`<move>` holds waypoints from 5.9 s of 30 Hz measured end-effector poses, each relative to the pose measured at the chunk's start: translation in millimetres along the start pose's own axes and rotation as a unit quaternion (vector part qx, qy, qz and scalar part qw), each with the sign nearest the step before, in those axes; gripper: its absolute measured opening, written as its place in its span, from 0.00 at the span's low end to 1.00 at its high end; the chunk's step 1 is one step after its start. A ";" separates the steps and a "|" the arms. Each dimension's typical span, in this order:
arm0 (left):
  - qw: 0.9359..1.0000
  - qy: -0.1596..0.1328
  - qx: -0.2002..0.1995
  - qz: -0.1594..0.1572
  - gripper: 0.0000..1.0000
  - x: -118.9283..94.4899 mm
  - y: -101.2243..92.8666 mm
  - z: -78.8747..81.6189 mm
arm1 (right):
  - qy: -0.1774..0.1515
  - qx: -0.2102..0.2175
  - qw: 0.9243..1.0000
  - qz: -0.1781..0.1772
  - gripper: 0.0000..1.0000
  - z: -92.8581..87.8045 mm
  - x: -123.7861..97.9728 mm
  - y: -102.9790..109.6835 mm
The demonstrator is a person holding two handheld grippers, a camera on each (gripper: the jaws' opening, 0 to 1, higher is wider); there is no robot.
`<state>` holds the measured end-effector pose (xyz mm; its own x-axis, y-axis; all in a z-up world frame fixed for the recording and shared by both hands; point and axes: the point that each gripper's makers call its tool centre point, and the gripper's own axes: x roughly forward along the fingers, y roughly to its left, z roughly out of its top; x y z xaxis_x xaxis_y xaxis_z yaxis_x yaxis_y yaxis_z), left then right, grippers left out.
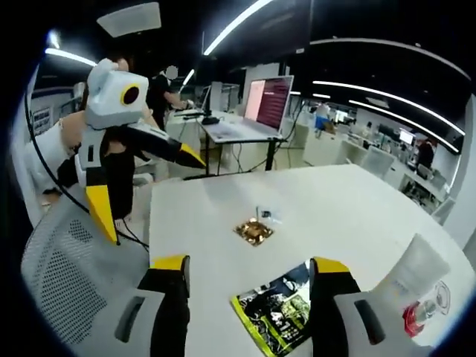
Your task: Arrange the skincare products in the storage area until every visible bottle or jar stands upright without overlapping.
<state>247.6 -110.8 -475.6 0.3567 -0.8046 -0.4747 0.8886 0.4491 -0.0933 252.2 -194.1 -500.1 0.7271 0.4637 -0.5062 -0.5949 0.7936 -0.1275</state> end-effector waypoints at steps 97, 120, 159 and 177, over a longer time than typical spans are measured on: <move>0.982 0.184 0.037 -0.001 0.64 138.3 121.5 -69.8 | 0.013 0.071 0.997 -0.026 0.20 -56.3 25.6 -14.3; 0.947 0.274 0.129 -0.109 0.63 126.3 125.3 -72.7 | 0.016 0.074 0.997 -0.027 0.19 -57.3 24.5 -16.2; 0.913 0.299 0.232 -0.150 0.40 123.5 88.8 -79.7 | 0.008 0.074 0.996 -0.041 0.20 -53.5 22.5 -23.2; 0.906 0.280 0.260 -0.184 0.40 135.8 71.3 -80.7 | 0.006 0.064 0.996 -0.059 0.21 -51.0 16.6 -32.0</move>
<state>336.2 -156.7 -617.4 -0.0645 -0.4743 -0.8780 0.9851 -0.1708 0.0200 265.8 -231.8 -547.9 0.7844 0.3608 -0.5045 -0.4570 0.8862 -0.0767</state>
